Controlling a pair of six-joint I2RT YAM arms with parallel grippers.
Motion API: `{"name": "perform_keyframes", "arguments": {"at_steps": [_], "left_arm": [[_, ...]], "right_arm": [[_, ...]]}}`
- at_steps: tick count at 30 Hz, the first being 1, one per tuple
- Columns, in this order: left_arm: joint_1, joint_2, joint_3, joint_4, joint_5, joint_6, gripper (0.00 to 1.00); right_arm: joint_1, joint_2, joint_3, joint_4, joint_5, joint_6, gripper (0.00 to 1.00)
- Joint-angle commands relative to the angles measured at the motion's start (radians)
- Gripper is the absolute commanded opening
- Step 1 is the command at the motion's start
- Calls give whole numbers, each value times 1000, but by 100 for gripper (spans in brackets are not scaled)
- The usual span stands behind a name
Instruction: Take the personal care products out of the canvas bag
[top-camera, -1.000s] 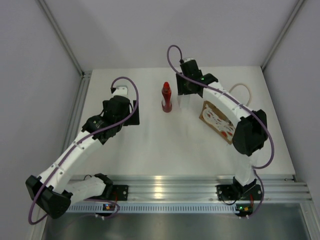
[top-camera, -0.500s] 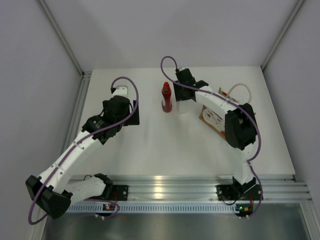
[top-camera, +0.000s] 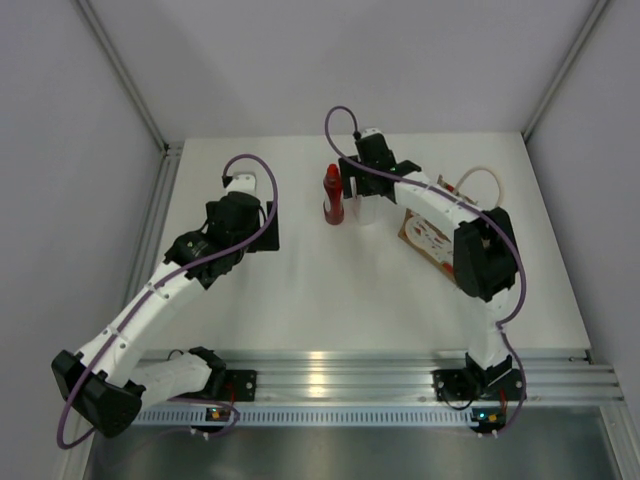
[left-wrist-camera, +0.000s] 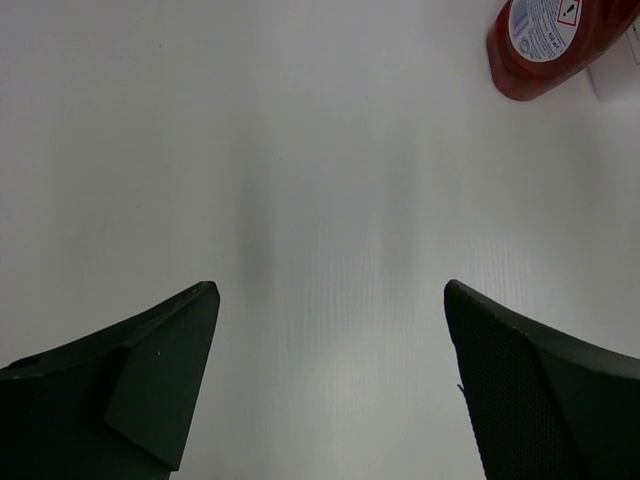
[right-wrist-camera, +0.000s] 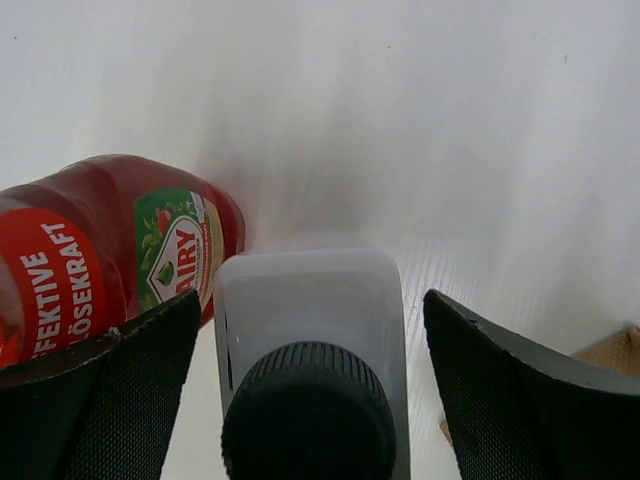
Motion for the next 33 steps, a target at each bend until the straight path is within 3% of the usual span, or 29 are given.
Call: {"name": "perform_keyframes", "arguments": {"at_steps": [1,5,14,19,24,33], "left_arm": [[-1,-4,0,11,7,4,98],[0,-6,0,11,4,4,98],[-1,-12,0,11,4,4,98],[-1,-17,0,11,8,6,98],[0,-17,1,11,20,3,98],[-1,-18,4,11,30,4,98]], "right_arm": [[-13,-111,6,52,2,-7,89],[-20,-194,17,-6,66,-6,96],[-73,-395,32,-248,227,96,96],[-131,-559,-115,-331,319,192,95],[-205,-756,-312,-328,356,277,79],[-259,-817,-454,-325,397,320,65]]}}
